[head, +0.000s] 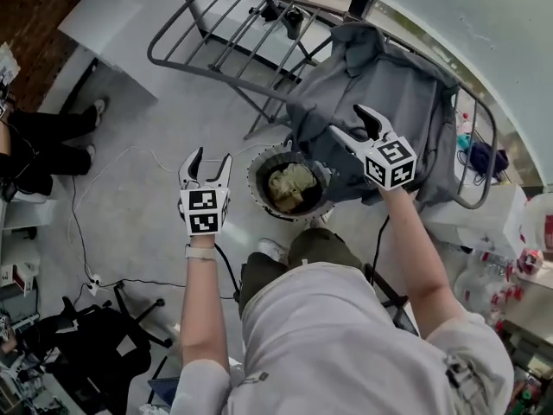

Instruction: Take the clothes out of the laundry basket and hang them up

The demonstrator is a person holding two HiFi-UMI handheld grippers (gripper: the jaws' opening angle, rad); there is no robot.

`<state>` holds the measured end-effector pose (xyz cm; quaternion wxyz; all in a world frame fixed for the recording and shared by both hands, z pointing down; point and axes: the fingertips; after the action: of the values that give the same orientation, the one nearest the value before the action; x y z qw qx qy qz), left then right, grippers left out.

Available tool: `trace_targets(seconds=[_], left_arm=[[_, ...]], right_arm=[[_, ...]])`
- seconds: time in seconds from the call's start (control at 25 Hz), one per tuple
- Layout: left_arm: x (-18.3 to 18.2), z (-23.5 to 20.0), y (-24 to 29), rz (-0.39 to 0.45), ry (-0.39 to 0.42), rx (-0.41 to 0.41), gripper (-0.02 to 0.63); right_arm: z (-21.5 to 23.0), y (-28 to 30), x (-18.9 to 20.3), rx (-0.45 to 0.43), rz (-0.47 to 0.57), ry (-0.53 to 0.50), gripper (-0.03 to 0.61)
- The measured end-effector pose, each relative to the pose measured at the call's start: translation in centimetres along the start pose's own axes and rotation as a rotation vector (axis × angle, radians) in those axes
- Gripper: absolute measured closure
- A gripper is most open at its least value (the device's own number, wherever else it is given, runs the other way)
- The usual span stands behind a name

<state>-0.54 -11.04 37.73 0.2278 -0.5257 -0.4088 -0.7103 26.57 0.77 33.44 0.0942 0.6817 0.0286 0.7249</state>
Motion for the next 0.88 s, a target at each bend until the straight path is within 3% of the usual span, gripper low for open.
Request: trace_targets(seconds=[0.16, 0.4, 0.88], left_arm=[[5.3, -1.6, -4.6, -0.043, -0.062, -0.034, 0.360], [13.4, -2.1, -8.9, -0.136, -0.156, -0.077, 0.362], [27.1, 2.9, -12.1, -0.331, -0.357, -0.157, 0.362]], right_arm=[[-6.2, 1.6, 4.0, -0.082, -0.074, -0.005, 0.253], [-12.2, 3.2, 13.3, -0.206, -0.265, -0.007, 0.253], [-15.7, 5.6, 33.5, -0.410, -0.631, -0.063, 0.253]])
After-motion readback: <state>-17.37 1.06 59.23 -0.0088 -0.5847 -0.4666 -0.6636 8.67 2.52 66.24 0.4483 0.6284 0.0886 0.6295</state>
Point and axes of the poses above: the fingertips, and each gripper's own axes: y forward along the fingers, z to its right, x out of its underside, and after that the axes turned 12 degrees about z, right-handed
